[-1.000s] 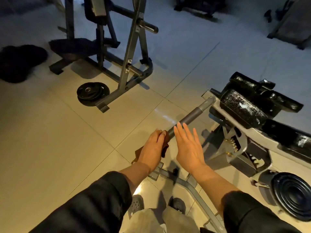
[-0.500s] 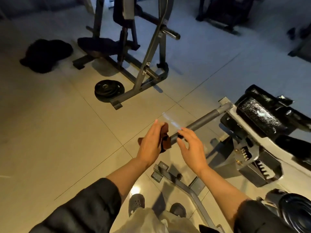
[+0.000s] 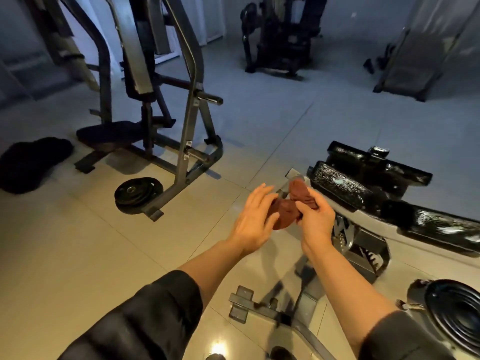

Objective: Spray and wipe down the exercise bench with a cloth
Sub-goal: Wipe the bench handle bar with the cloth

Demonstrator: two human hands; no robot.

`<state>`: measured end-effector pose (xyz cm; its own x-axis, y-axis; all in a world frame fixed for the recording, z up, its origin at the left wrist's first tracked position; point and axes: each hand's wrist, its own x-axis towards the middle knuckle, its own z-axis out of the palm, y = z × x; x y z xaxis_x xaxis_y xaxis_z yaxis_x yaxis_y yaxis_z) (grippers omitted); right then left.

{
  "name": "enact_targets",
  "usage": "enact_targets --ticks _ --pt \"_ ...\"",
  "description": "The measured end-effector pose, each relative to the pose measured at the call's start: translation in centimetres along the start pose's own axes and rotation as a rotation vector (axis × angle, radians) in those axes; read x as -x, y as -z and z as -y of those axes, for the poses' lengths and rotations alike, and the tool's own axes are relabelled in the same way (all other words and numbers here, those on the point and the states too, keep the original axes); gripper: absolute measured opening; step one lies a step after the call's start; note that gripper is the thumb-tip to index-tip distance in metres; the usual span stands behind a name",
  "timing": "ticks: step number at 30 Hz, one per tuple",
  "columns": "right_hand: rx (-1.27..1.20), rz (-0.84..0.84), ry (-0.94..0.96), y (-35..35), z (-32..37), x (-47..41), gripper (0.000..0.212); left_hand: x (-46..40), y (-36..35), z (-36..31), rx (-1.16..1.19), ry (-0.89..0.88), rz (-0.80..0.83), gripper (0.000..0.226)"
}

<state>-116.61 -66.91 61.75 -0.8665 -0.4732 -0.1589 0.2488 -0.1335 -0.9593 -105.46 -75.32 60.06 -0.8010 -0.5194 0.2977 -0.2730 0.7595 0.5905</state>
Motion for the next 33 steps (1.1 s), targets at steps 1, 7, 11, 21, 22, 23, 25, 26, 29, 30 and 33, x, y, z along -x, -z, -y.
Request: enact_targets --ticks 1,7,11,21,22,23,25,26,29,30,33 --pt "0.043 -0.037 0.006 0.8 -0.2 -0.7 0.041 -0.1 0.0 0.4 -0.043 0.04 -0.017 0.036" --pt "0.063 -0.04 -0.193 2.7 -1.9 -1.9 0.018 -1.2 0.1 2.0 -0.216 0.194 0.187 0.032" --pt "0.117 -0.009 -0.152 0.8 -2.3 -2.9 0.006 -1.6 -0.7 2.1 -0.24 0.277 0.284 0.048" --pt "0.241 0.049 -0.181 -3.6 -4.8 -3.4 0.058 0.2 -0.9 2.4 -0.179 0.488 0.209 0.048" --pt "0.272 0.066 -0.176 -3.7 -5.2 -3.1 0.062 0.4 -0.7 2.6 -0.196 0.483 0.228 0.046" --pt "0.305 0.082 -0.166 -3.8 -5.5 -2.9 0.065 0.5 -0.6 2.7 -0.213 0.476 0.251 0.043" --pt "0.359 0.102 -0.146 -3.9 -5.8 -2.6 0.069 0.7 -0.6 3.0 -0.24 0.433 0.287 0.04" --pt "0.371 0.099 -0.137 -4.0 -5.9 -2.6 0.069 0.8 -0.7 3.2 -0.245 0.41 0.294 0.04" --pt "0.369 0.062 -0.144 -4.2 -5.7 -3.1 0.062 1.1 -0.7 4.1 -0.229 0.387 0.288 0.042" --pt "0.383 0.041 -0.15 -4.2 -5.6 -3.2 0.059 1.1 -0.6 4.4 -0.21 0.392 0.286 0.043" --pt "0.457 -0.033 -0.148 -4.6 -5.8 -2.7 0.05 1.2 -0.2 5.7 -0.132 0.389 0.308 0.045"
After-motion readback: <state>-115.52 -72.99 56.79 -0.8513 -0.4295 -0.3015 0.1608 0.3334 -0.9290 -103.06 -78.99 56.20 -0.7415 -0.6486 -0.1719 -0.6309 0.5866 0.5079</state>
